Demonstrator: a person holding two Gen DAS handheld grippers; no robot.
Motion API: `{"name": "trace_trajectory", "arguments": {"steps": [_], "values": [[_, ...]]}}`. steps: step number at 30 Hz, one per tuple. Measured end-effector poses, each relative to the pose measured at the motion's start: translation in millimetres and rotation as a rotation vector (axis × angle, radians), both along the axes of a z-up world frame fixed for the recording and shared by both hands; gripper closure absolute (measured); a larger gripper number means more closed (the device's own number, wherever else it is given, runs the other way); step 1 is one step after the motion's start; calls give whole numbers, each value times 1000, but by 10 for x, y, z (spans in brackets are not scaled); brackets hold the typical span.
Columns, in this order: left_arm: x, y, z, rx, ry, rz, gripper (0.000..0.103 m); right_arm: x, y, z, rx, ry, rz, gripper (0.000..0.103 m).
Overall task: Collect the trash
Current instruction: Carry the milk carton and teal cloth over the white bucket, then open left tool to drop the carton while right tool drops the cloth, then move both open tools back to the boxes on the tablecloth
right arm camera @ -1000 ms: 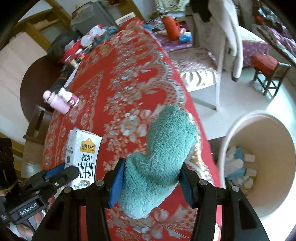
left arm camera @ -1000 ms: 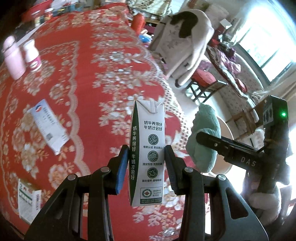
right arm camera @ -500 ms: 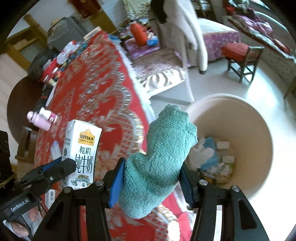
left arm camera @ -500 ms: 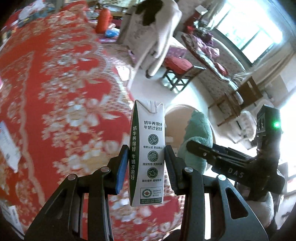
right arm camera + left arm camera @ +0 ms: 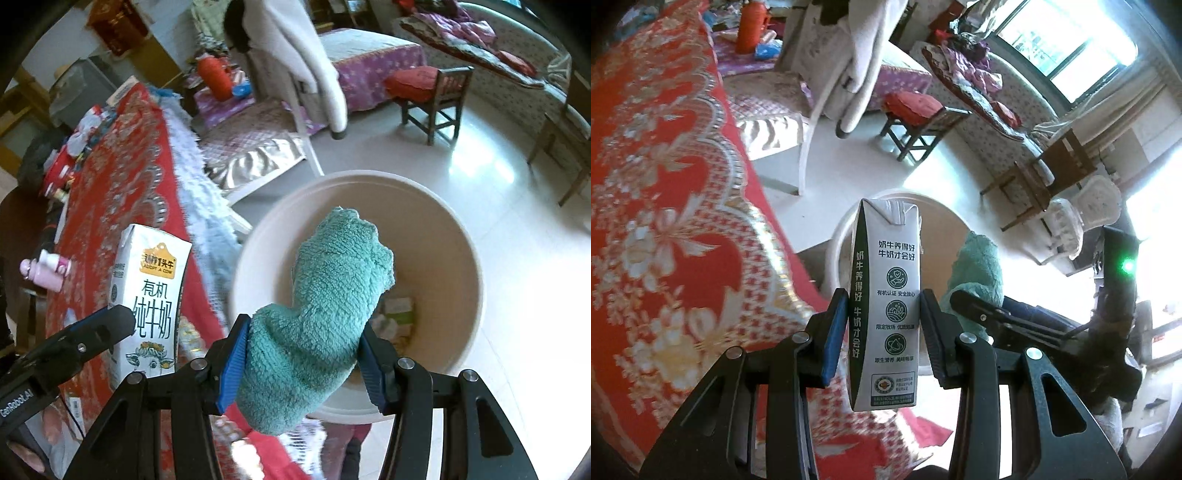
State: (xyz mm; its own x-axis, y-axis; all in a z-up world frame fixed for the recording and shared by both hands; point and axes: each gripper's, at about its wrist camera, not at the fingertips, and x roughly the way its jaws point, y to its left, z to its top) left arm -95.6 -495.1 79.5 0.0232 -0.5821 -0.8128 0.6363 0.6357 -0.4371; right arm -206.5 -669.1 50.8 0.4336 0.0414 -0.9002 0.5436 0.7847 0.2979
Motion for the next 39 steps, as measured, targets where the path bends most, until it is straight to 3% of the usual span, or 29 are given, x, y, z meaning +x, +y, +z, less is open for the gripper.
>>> {"name": "trace_trajectory", "arguments": {"steps": [11,14,19,39], "values": [[23,-244,-175,-51,87,3,64,-123,-245,-176,27,35,-39,44],[26,-269,-194,-67,108,-5,48,-130,-287,-231,43,45,-50,37],[-3,-276,-141,-68,97,-5,44,-153,-305,-231,49,43,-58,34],[90,465,-25,56,-115,180,44,145,141,24,-11,-5,58,34]]}}
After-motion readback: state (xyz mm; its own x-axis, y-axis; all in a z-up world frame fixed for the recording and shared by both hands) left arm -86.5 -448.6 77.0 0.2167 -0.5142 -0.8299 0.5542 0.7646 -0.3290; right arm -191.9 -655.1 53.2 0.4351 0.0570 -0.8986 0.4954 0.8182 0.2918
